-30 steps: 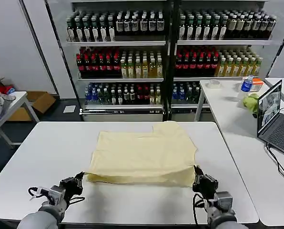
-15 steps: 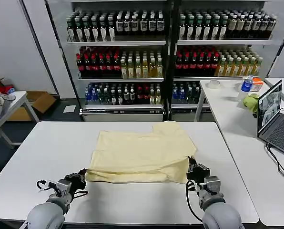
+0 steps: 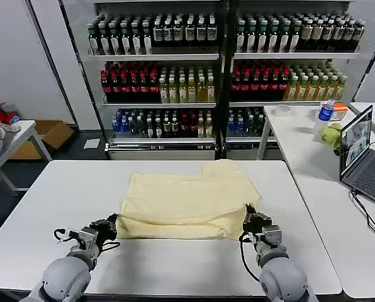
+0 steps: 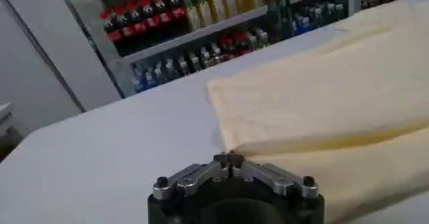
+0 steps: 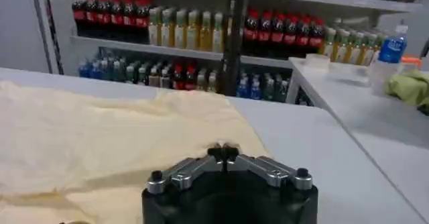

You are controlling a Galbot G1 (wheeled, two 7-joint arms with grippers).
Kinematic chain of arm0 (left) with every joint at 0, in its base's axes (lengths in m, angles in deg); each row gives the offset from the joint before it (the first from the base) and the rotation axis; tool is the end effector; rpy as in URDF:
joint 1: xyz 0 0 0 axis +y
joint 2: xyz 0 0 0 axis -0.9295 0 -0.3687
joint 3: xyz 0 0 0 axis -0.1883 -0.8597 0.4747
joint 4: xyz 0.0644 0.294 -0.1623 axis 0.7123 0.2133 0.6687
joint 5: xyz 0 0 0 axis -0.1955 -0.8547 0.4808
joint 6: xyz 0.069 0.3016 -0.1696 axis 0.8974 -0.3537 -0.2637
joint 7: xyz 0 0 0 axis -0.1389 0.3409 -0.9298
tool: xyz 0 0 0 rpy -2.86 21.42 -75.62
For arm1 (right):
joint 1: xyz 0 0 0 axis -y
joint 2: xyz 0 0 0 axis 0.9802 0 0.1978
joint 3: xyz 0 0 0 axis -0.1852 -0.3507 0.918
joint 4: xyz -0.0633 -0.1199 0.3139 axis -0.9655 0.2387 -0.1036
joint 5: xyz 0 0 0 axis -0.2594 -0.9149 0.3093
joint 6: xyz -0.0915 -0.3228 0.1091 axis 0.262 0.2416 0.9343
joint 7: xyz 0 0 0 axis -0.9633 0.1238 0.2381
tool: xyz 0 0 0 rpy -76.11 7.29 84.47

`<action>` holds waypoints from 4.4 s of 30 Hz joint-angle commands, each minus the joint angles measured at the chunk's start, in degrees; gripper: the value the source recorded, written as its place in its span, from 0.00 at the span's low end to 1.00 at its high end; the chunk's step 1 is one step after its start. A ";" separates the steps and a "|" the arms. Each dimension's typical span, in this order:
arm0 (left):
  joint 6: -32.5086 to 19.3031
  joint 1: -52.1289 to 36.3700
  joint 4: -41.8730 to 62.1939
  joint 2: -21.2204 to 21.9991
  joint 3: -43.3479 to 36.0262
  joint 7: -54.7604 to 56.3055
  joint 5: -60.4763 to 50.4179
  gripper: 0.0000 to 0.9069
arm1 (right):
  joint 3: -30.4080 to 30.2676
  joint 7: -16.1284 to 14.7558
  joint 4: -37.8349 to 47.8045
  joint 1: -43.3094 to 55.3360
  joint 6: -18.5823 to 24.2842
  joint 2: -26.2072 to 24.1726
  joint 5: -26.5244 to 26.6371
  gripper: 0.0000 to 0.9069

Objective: Fold and organize the clothes.

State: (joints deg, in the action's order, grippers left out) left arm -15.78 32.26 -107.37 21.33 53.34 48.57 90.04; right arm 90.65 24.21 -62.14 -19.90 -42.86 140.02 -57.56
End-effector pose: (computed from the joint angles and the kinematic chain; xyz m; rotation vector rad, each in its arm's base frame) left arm 0.2809 0.0885 -0.2832 -0.1727 -2.6037 -0.4400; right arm 0.2815 0.0045 -0.2723 0.0849 -2.7548 0.1983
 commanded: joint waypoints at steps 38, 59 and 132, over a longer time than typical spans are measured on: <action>2.30 6.25 -3.51 1.64 3.50 1.94 7.53 1.00 | 8.87 -2.02 -2.52 -10.90 -1.07 5.51 0.93 1.00; 0.73 8.31 -3.63 2.03 3.30 0.92 6.79 0.01 | 7.70 -1.55 -3.23 -12.58 -2.09 5.77 2.52 0.00; 1.91 4.13 -9.61 -2.52 6.43 4.66 12.42 1.00 | 4.00 1.87 -6.89 -0.25 -2.48 -3.41 4.04 1.00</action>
State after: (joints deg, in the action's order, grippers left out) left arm -13.86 57.33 -127.53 19.82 67.13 52.59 96.28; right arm 100.74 24.35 -79.64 -39.14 -45.04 138.00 -57.88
